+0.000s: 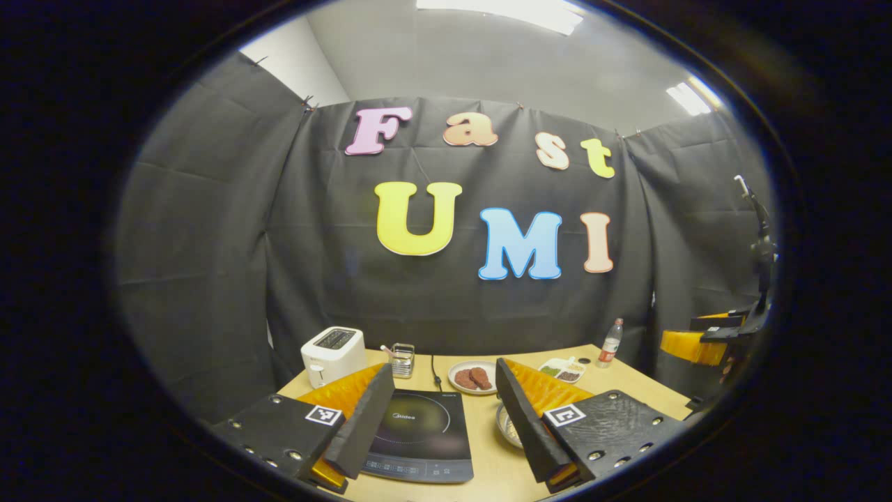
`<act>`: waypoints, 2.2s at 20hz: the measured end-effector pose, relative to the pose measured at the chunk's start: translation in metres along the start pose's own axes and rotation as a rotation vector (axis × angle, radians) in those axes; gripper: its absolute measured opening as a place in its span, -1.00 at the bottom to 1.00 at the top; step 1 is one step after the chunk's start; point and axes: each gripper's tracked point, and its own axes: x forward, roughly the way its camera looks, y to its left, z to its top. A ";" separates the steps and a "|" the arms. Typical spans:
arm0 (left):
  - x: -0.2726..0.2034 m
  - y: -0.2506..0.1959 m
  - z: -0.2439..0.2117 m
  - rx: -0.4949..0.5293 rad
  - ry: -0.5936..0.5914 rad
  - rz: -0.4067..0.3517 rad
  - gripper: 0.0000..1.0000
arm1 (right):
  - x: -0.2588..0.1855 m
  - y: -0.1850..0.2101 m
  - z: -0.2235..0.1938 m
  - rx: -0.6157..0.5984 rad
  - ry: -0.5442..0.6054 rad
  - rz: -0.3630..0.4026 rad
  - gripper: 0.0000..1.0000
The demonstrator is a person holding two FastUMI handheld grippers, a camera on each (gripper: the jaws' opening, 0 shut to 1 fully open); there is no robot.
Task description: First push the handle of the pot to place it horizontally, then grasp the pot with both hands and set it on the induction cooktop.
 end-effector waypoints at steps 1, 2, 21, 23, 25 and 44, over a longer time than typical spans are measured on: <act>0.001 0.004 0.000 -0.006 -0.001 0.003 0.73 | 0.004 0.006 -0.004 -0.007 0.026 0.022 0.94; 0.000 0.009 -0.002 -0.008 -0.001 0.007 0.73 | 0.006 0.011 -0.009 -0.016 0.053 0.037 0.93; -0.014 0.028 -0.029 0.052 0.104 0.098 0.78 | 0.026 0.062 -0.154 -0.050 0.566 0.358 -0.96; -0.011 0.016 -0.034 0.070 0.131 0.099 0.79 | 0.027 0.056 -0.172 -0.043 0.604 0.375 -0.96; -0.006 -0.001 -0.032 0.074 0.138 0.094 0.78 | 0.032 0.044 -0.189 -0.070 0.634 0.374 -0.96; 0.020 -0.069 -0.038 0.088 0.201 0.176 0.79 | 0.069 0.034 -0.290 -0.100 0.878 0.475 -0.96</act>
